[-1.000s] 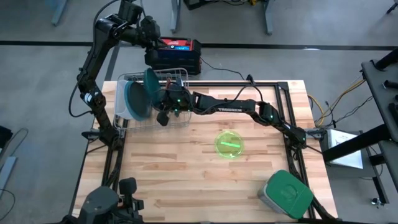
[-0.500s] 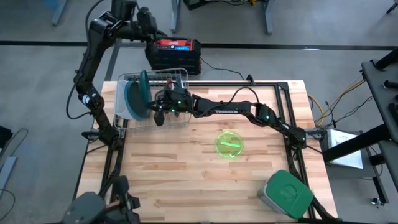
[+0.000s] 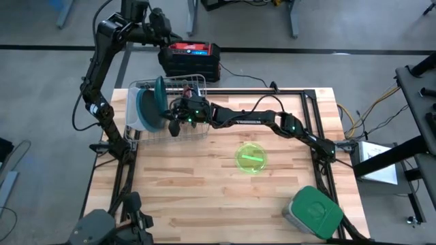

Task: Sort dishes
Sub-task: Put the green plate into the dish rack

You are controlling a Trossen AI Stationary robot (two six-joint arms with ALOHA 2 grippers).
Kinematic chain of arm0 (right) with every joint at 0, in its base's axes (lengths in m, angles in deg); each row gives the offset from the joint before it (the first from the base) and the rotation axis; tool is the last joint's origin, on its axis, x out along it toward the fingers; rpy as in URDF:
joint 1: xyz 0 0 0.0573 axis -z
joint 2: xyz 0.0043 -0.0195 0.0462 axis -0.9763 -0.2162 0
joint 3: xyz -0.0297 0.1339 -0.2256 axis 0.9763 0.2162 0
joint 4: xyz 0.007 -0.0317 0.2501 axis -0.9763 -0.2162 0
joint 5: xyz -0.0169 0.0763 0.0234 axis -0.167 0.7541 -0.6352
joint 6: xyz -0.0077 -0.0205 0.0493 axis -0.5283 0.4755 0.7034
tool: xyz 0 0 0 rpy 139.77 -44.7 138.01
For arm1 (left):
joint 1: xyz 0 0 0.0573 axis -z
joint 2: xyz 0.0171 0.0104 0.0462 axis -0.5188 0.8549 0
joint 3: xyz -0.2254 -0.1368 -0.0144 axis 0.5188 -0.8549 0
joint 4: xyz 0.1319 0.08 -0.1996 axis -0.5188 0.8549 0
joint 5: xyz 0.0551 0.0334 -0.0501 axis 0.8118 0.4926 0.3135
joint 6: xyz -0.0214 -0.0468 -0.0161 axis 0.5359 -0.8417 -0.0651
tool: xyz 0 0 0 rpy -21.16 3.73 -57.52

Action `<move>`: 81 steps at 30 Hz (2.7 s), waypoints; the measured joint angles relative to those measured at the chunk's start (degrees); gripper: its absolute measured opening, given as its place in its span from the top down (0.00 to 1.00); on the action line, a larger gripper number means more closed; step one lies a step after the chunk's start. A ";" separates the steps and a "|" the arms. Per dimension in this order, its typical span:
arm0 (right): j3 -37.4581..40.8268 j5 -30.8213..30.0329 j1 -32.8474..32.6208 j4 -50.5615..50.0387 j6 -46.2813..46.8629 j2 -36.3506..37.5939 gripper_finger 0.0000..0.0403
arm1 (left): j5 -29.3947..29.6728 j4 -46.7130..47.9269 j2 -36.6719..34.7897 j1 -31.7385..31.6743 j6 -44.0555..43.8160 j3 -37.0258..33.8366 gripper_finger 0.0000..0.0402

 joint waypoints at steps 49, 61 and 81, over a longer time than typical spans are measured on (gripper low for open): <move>-10.86 -12.24 -1.86 -36.81 -9.44 3.70 0.32 | 0.04 4.14 0.06 -0.09 -0.85 -0.41 1.00; -10.88 -12.09 -4.91 -40.77 -15.05 3.72 0.33 | 0.04 4.81 0.67 -0.09 -0.87 -0.85 1.00; -10.95 -12.02 -7.04 -50.87 -13.72 5.76 0.26 | 0.02 5.34 1.73 -0.09 -1.46 -0.87 1.00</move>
